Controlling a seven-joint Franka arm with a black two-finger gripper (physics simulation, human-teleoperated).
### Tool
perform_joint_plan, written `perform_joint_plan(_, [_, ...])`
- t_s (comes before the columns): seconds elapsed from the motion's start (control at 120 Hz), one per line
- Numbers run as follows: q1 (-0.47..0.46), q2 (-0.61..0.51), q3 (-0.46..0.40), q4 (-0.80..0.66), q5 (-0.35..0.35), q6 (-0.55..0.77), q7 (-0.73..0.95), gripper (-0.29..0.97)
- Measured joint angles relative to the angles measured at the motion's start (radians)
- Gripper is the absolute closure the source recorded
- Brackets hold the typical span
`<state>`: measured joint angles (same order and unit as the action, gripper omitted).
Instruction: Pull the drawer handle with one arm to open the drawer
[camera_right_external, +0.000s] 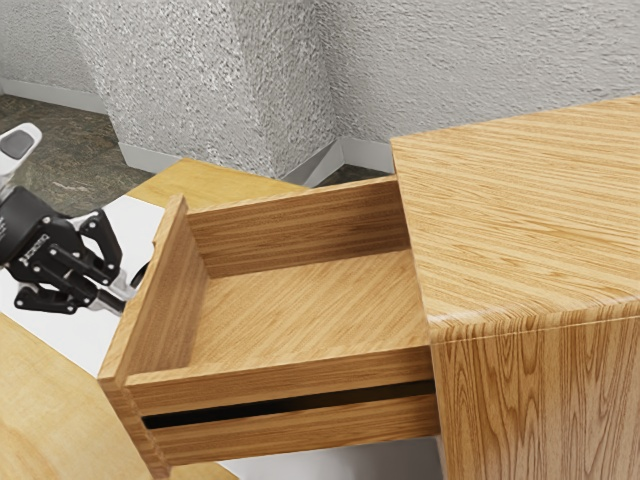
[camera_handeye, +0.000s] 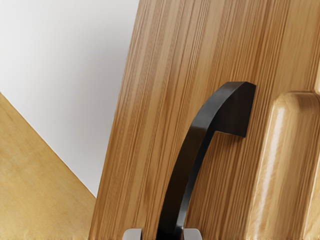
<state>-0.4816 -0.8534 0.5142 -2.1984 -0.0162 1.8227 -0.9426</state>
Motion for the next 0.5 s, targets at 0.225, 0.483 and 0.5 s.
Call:
perform_joint_plan(0.225, [0.093, -0.034, -0.092, 0.002, -0.002, -0.028, 0.000, 0.68])
perform_joint_plan(0.483, [0.195, -0.094, -0.202, 0.047, -0.035, -0.049, 0.001, 0.63])
perform_joint_plan(0.5, [0.196, -0.096, -0.205, 0.059, -0.040, -0.050, 0.001, 0.59])
